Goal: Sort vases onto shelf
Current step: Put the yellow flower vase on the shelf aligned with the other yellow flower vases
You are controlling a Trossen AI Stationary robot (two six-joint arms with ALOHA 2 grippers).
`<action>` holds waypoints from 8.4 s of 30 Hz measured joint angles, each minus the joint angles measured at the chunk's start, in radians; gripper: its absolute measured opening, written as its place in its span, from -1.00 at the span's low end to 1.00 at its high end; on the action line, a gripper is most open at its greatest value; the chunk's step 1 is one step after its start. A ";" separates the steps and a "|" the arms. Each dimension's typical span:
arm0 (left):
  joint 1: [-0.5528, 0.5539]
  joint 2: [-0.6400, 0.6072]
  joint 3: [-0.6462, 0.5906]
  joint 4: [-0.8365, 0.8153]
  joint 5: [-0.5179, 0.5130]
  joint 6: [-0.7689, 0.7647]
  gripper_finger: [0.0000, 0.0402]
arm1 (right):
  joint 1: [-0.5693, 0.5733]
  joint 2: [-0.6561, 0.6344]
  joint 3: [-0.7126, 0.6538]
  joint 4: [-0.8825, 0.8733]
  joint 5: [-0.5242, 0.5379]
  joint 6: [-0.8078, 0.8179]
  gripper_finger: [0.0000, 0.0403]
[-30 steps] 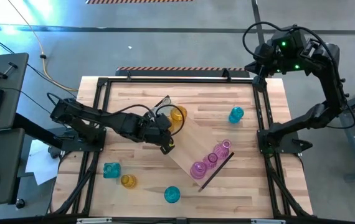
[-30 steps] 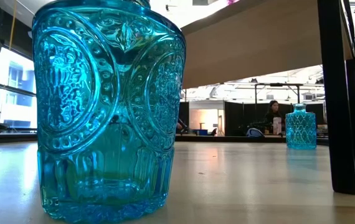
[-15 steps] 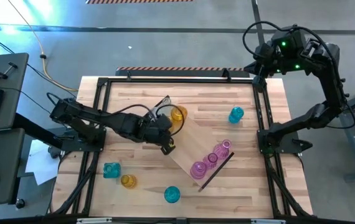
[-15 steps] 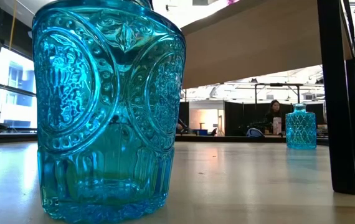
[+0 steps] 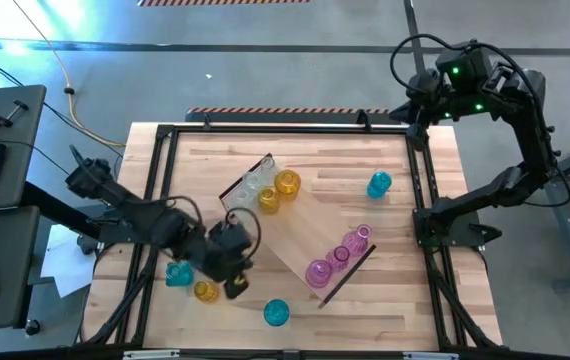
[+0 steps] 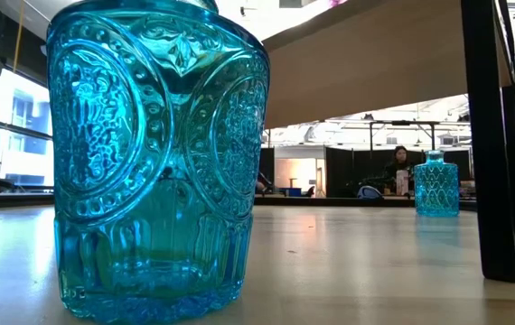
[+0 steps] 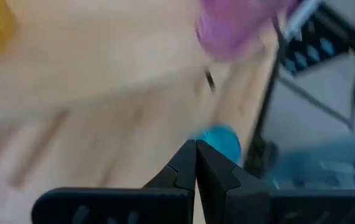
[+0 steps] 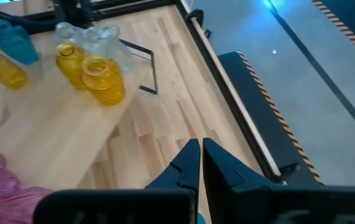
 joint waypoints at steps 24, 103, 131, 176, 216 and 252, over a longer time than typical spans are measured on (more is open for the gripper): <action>-0.266 0.015 -0.159 -0.325 0.226 -0.159 -0.08 | 0.026 0.000 0.000 0.000 -0.026 0.171 -1.00; 0.234 -0.044 0.130 -0.401 0.125 0.308 -0.83 | 0.186 0.000 0.000 0.000 0.074 0.240 -1.00; 0.384 0.022 0.143 -0.398 0.129 0.530 -0.83 | 0.185 0.039 0.000 0.000 0.074 0.242 -1.00; 0.409 0.313 0.524 -0.630 0.130 0.722 -0.83 | 0.185 0.071 0.000 0.000 0.070 0.200 -1.00; 0.416 0.312 0.523 -0.629 0.152 0.792 -0.72 | 0.185 0.071 0.000 0.000 0.040 0.184 -1.00; 0.441 0.312 0.523 -0.629 0.180 0.756 -0.59 | 0.185 0.071 0.000 0.000 0.028 0.180 -1.00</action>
